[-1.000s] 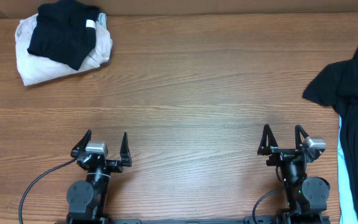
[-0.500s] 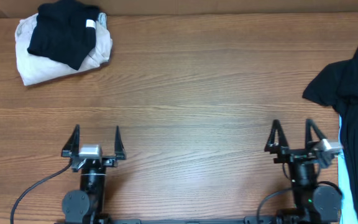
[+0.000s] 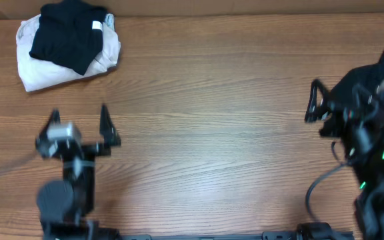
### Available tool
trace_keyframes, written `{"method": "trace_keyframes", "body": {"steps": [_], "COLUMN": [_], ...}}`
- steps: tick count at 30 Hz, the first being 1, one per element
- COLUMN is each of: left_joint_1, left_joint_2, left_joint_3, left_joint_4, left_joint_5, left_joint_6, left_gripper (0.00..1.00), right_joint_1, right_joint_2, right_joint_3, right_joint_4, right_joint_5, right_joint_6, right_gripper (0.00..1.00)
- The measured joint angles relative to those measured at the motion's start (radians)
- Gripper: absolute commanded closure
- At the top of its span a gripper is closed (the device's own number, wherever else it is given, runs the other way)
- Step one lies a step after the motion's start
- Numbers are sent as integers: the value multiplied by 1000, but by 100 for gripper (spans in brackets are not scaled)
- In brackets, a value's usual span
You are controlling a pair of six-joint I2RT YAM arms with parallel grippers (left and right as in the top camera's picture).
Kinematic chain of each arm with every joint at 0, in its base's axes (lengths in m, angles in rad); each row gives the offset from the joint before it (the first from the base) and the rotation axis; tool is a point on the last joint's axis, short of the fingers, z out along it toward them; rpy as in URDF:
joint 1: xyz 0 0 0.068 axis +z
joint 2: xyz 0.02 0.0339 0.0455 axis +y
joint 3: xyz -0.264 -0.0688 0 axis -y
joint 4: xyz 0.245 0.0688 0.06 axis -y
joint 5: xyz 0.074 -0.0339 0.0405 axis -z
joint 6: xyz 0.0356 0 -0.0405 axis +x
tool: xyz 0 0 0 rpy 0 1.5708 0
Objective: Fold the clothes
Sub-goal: 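Move the right gripper to the black shirt at the right edge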
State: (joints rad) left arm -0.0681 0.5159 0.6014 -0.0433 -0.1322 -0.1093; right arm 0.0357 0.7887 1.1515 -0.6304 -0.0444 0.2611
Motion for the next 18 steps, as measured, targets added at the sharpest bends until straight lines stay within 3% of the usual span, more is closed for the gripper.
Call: {"method": "trace_keyframes", "body": {"steps": [7, 10, 18], "left_joint_1": [0, 0, 0], "left_joint_2": [463, 594, 818], "left_joint_3": [567, 737, 826], "left_joint_4": [-333, -429, -490], "left_joint_5": [123, 172, 392], "left_joint_6": [-16, -16, -20], "left_gripper": [0, 0, 0], "right_joint_1": [-49, -105, -241], "right_joint_2": [412, 545, 817], "right_joint_3": [513, 633, 686], "right_joint_4": [-368, -456, -484], "right_joint_5": [0, 2, 4], "right_joint_6": [-2, -8, -80], "right_gripper": [0, 0, 1]}}
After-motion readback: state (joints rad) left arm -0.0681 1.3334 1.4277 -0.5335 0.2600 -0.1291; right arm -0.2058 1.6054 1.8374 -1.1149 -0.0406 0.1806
